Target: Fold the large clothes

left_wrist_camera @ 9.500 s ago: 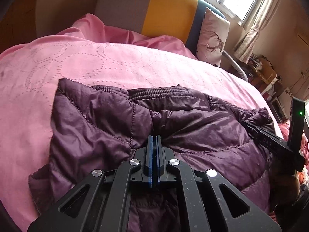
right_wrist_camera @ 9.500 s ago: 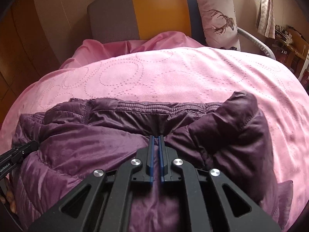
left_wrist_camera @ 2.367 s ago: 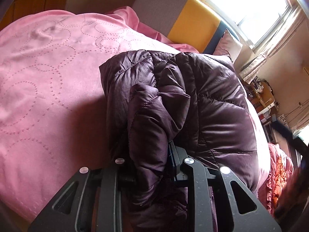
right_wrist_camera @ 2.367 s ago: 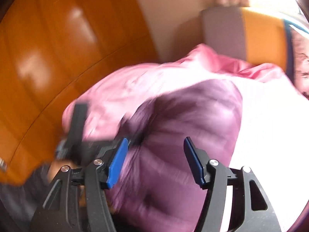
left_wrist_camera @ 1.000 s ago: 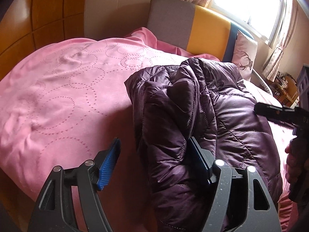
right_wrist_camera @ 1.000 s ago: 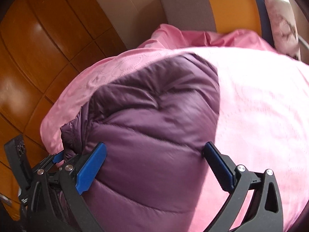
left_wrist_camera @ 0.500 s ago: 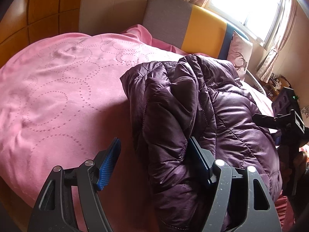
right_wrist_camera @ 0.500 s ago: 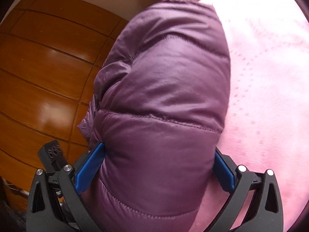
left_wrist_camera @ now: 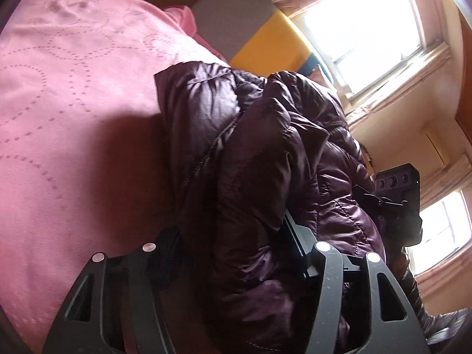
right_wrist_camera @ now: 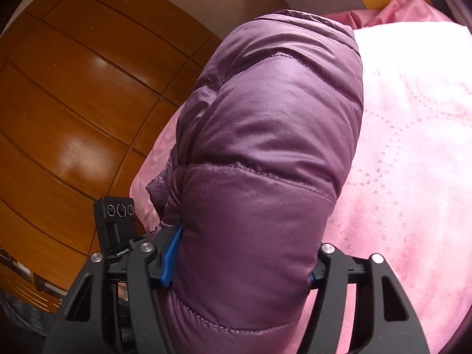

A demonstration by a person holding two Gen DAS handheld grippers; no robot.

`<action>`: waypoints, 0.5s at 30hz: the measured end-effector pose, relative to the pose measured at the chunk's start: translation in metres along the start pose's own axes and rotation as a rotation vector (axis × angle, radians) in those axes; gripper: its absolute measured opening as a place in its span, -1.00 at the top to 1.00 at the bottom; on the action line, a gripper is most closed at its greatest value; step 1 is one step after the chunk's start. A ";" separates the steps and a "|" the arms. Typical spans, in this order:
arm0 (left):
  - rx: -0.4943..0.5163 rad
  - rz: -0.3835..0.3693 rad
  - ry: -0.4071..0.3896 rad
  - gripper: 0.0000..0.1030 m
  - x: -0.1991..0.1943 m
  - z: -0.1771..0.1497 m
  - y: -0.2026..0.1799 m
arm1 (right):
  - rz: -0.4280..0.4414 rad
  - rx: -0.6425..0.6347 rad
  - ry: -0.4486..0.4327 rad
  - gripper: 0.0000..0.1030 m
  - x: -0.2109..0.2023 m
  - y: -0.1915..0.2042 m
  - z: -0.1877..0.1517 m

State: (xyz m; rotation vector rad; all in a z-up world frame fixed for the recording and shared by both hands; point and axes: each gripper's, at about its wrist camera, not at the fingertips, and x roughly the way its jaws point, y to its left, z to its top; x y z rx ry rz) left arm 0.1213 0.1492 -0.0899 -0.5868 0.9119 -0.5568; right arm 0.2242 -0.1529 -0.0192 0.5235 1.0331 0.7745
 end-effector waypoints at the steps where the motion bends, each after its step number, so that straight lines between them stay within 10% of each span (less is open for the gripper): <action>1: 0.006 -0.016 0.004 -0.12 0.003 0.001 -0.004 | -0.005 -0.011 -0.015 -0.14 -0.007 0.003 -0.002; 15: 0.289 -0.178 0.222 -0.04 0.170 0.033 -0.180 | -0.257 0.087 -0.350 -0.10 -0.191 -0.056 -0.046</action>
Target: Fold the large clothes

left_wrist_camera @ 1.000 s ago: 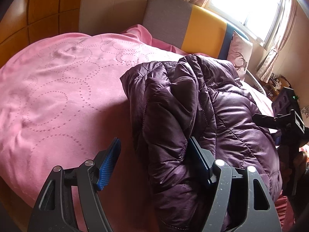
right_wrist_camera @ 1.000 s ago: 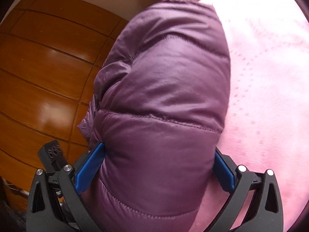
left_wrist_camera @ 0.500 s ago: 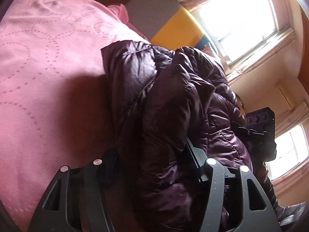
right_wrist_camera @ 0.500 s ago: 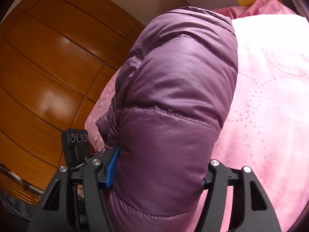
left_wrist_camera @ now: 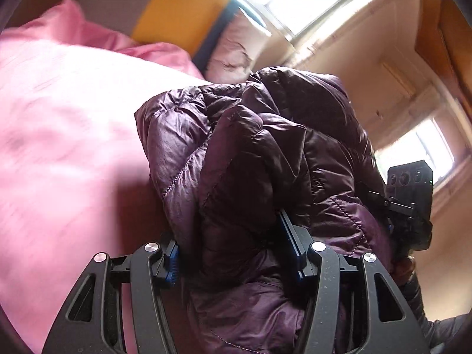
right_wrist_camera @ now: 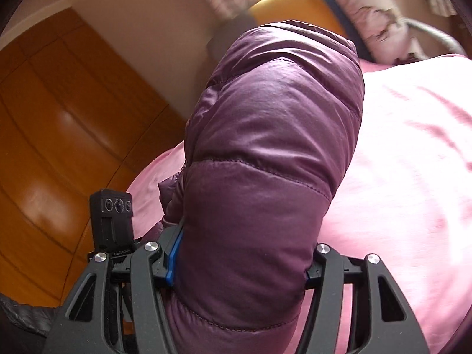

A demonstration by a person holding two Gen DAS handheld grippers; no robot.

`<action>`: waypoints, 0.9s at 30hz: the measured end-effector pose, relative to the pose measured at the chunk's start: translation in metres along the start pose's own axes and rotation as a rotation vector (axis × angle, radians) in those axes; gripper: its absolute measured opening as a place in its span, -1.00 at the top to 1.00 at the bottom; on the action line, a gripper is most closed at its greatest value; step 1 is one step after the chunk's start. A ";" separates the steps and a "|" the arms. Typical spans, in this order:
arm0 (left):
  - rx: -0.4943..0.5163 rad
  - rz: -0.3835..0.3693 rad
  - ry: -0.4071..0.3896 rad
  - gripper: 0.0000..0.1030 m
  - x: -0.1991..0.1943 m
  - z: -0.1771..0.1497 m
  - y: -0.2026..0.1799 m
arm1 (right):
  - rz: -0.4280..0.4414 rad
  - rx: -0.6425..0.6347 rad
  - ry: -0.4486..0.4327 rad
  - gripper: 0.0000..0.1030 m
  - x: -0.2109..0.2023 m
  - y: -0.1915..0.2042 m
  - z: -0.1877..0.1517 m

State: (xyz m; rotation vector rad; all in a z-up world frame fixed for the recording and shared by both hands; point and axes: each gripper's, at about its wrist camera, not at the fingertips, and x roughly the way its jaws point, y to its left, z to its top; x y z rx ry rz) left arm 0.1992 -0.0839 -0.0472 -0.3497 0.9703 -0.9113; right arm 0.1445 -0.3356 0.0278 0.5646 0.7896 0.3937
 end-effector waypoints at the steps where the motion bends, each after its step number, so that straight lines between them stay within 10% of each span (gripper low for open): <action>1: 0.032 0.007 0.030 -0.04 0.021 0.011 -0.014 | -0.037 0.013 -0.026 -0.10 -0.012 -0.013 0.002; 8: 0.280 0.241 0.204 -0.08 0.129 0.032 -0.078 | -0.253 0.133 -0.037 -0.20 -0.040 -0.095 -0.020; 13: 0.286 0.270 0.173 -0.08 0.127 0.023 -0.074 | -0.323 0.193 -0.076 -0.86 -0.059 -0.113 -0.034; 20: 0.254 0.324 0.052 -0.30 0.100 0.024 -0.077 | -0.552 0.098 -0.237 -0.86 -0.087 -0.049 -0.003; 27: 0.159 0.385 0.042 -0.54 0.097 0.035 -0.065 | -0.702 0.017 -0.180 -0.83 -0.010 -0.030 0.038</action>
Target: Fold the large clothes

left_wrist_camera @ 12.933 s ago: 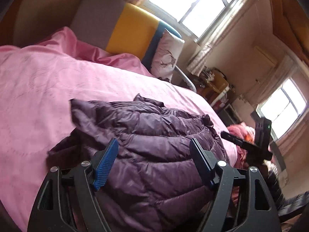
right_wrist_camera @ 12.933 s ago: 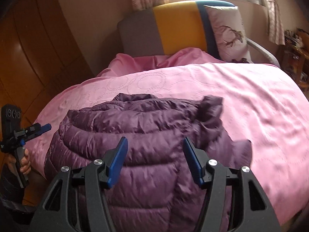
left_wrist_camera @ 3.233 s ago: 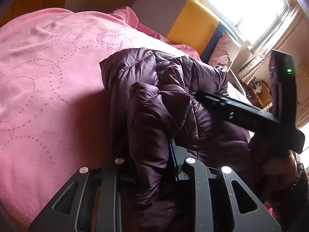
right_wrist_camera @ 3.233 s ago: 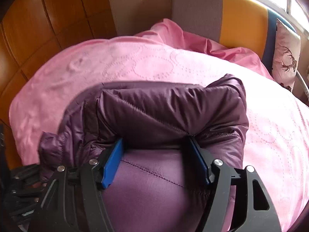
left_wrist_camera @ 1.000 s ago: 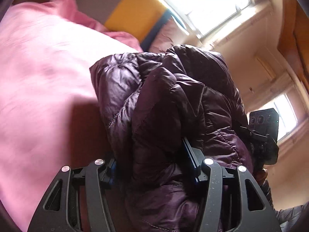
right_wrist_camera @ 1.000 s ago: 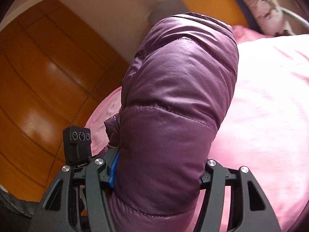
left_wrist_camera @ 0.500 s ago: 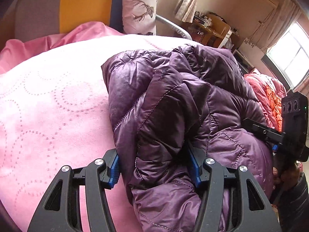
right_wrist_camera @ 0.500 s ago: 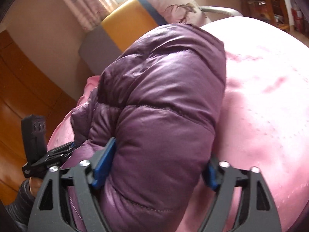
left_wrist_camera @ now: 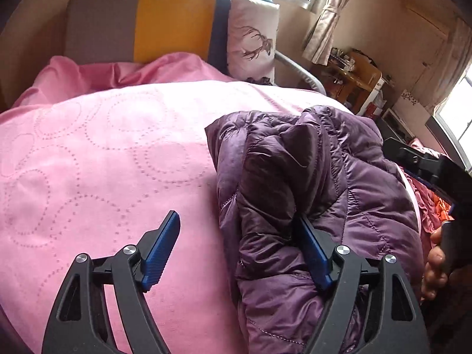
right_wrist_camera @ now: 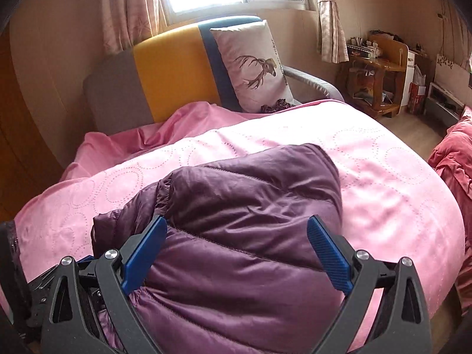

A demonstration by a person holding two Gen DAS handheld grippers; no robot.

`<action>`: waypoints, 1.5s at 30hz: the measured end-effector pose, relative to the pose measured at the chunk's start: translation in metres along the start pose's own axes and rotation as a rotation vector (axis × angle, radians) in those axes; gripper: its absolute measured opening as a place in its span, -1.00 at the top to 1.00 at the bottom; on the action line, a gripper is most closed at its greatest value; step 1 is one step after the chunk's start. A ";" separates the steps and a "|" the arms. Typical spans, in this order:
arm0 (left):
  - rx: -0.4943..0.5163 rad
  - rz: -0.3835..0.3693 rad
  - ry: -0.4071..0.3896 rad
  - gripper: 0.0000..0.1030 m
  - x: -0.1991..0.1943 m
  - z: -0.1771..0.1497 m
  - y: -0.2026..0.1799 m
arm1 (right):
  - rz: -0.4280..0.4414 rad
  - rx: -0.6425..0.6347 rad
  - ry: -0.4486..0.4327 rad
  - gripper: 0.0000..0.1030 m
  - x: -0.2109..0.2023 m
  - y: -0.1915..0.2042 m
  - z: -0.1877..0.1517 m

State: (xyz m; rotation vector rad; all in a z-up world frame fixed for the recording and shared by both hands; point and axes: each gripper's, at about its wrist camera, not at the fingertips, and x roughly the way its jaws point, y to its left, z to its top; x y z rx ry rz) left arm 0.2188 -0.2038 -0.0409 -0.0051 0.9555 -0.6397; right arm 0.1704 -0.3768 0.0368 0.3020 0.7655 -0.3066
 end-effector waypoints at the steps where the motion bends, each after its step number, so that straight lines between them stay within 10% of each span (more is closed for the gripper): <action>1: -0.021 -0.001 0.008 -0.54 0.005 0.001 0.001 | -0.021 -0.022 0.016 -0.84 0.017 0.005 0.001; 15: -0.048 0.015 0.081 -0.79 0.040 -0.021 0.015 | -0.143 -0.153 0.129 -0.96 0.123 0.019 -0.026; 22: 0.016 0.129 -0.088 -0.76 -0.019 -0.011 -0.006 | -0.090 -0.093 0.078 -0.97 0.104 0.008 -0.024; 35: 0.009 0.179 -0.139 -0.76 -0.062 -0.039 -0.014 | -0.034 -0.087 -0.017 -0.95 -0.019 0.004 -0.079; 45: 0.083 0.219 -0.092 -0.76 -0.057 -0.059 -0.023 | -0.082 -0.119 0.015 -0.97 -0.024 0.019 -0.118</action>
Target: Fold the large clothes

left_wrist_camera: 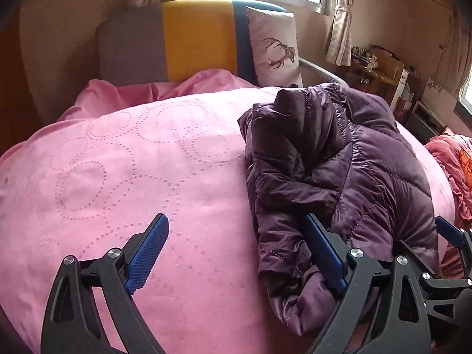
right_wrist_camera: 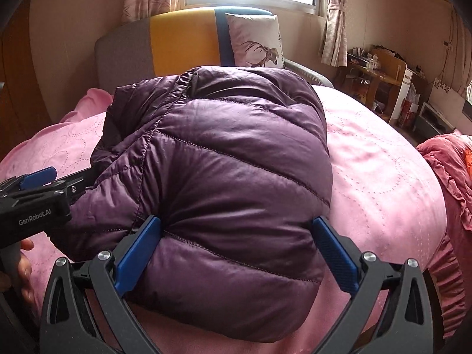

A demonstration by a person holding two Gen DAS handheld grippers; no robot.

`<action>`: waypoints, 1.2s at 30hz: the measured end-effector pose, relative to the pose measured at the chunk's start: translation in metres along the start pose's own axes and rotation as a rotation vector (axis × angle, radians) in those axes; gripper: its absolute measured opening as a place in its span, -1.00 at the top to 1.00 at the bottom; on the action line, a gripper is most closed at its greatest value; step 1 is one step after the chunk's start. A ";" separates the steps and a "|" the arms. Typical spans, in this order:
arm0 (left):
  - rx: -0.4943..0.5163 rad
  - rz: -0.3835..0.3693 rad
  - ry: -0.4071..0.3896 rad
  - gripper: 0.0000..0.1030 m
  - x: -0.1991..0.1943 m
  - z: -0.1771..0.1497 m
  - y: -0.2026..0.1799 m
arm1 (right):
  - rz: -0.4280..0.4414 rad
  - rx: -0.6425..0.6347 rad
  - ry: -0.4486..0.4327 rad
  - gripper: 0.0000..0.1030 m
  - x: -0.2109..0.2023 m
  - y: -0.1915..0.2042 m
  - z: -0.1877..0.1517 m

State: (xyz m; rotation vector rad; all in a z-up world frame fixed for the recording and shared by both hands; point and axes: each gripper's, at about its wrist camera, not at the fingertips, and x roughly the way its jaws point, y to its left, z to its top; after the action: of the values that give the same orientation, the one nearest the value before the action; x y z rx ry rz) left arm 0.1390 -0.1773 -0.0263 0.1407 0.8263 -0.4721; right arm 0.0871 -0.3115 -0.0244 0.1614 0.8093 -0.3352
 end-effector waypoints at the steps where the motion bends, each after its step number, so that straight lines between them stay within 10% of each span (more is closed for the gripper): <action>1: -0.001 -0.002 -0.011 -0.76 -0.006 -0.001 0.000 | 0.002 0.007 0.004 -0.96 -0.003 -0.001 0.001; 36: -0.061 0.003 -0.135 -0.92 -0.093 -0.050 0.017 | -0.181 0.188 -0.089 -0.96 -0.104 0.031 -0.043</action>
State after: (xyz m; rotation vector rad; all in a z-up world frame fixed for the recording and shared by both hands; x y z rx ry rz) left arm 0.0591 -0.1154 0.0072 0.0530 0.7068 -0.4476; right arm 0.0025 -0.2472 0.0228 0.2481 0.7052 -0.5858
